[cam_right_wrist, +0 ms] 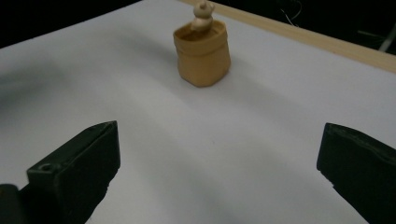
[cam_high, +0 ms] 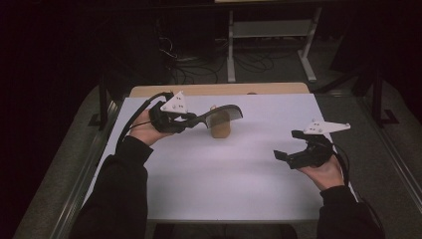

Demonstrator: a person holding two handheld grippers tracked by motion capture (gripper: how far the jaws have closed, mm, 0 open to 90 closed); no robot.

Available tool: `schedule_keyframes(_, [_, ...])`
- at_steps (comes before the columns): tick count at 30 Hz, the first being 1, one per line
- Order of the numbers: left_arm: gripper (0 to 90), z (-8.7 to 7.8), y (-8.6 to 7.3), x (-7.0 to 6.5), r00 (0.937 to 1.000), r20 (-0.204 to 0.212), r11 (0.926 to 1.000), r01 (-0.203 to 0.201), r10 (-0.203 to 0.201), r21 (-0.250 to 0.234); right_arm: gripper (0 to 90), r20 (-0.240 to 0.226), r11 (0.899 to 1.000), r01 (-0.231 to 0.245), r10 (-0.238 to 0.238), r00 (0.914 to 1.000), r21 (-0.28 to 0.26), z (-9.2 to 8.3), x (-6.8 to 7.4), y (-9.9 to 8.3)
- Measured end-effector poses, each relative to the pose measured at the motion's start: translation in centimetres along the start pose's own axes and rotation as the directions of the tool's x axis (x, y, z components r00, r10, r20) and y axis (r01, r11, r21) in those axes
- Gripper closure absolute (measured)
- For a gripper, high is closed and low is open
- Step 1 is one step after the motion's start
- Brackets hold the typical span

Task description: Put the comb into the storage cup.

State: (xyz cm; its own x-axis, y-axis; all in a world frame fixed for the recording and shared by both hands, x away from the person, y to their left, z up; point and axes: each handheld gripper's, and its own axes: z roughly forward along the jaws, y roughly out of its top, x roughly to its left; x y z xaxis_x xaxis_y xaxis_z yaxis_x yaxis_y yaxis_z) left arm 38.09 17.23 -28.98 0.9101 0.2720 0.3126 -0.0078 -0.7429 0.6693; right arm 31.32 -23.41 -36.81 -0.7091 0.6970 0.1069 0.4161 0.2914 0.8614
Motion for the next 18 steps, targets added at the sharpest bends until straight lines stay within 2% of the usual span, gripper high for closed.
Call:
schedule_keyframes(4, [73.3,-0.3,0.7,-0.1,0.9999,-0.012,0.9999,-0.012,0.012,-0.01,0.0,-0.021,1.0,0.006,-0.006,0.9998,-0.021,0.4,0.4,1.6])
schedule_keyframes(9, [73.3,-0.8,1.4,0.0,0.9993,-0.032,0.9994,-0.022,0.021,-0.027,0.0,-0.044,1.0,0.017,-0.018,0.9989,-0.018,0.9,0.8,3.3])
schedule_keyframes(11, [73.3,-1.0,1.5,0.0,0.9995,-0.031,0.9988,-0.014,0.012,-0.047,0.0,-0.057,1.0,0.021,-0.021,0.9982,-0.016,1.3,1.0,4.2])
schedule_keyframes(18, [73.3,-1.1,1.4,-0.1,0.9988,-0.048,0.9959,0.002,-0.007,-0.09,0.0,-0.091,1.0,0.016,-0.018,0.9957,-0.021,2.3,1.4,5.7])
